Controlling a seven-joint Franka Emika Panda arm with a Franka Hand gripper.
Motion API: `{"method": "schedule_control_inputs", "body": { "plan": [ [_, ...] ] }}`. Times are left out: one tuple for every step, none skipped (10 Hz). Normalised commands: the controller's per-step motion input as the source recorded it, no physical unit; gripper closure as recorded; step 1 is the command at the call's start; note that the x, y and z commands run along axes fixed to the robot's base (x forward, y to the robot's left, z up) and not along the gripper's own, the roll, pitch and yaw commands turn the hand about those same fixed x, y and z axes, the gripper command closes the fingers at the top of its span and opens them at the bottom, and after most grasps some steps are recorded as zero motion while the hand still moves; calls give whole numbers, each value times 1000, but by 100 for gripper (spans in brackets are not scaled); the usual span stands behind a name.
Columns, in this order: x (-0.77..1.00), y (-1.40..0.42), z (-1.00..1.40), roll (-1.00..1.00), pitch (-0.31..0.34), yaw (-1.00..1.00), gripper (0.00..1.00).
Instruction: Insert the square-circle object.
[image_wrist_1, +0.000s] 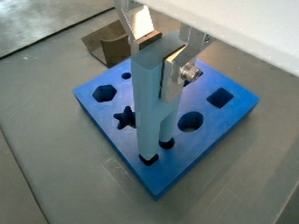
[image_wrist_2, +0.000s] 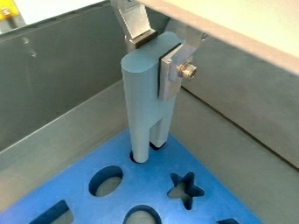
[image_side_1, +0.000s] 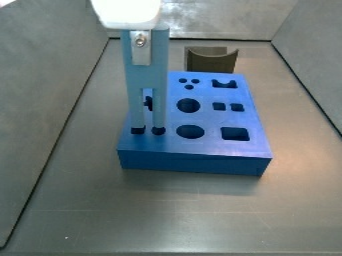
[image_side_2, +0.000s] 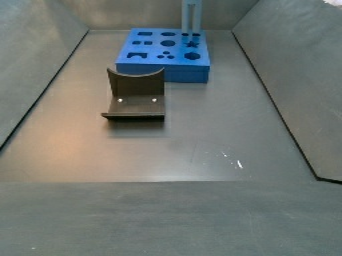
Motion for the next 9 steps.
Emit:
{"method": "schedule_control_inputs", "body": {
  "plan": [
    [-180,0,-86,67,0,-189,100],
    [-69,0,-226,0,54,-397,100],
    [0,0,-220,0,57,-323,100],
    [0,0,-186,0,26,0,100],
    [14,0,-223,0,50,0,100],
    [160,-57,-277,0,90,0,100],
    [183,-97,-257,0,107,0,100],
    [149,-143,-229,-24,96,0,100],
    [231,-163,-220,-36,99,-171,100]
  ]
}}
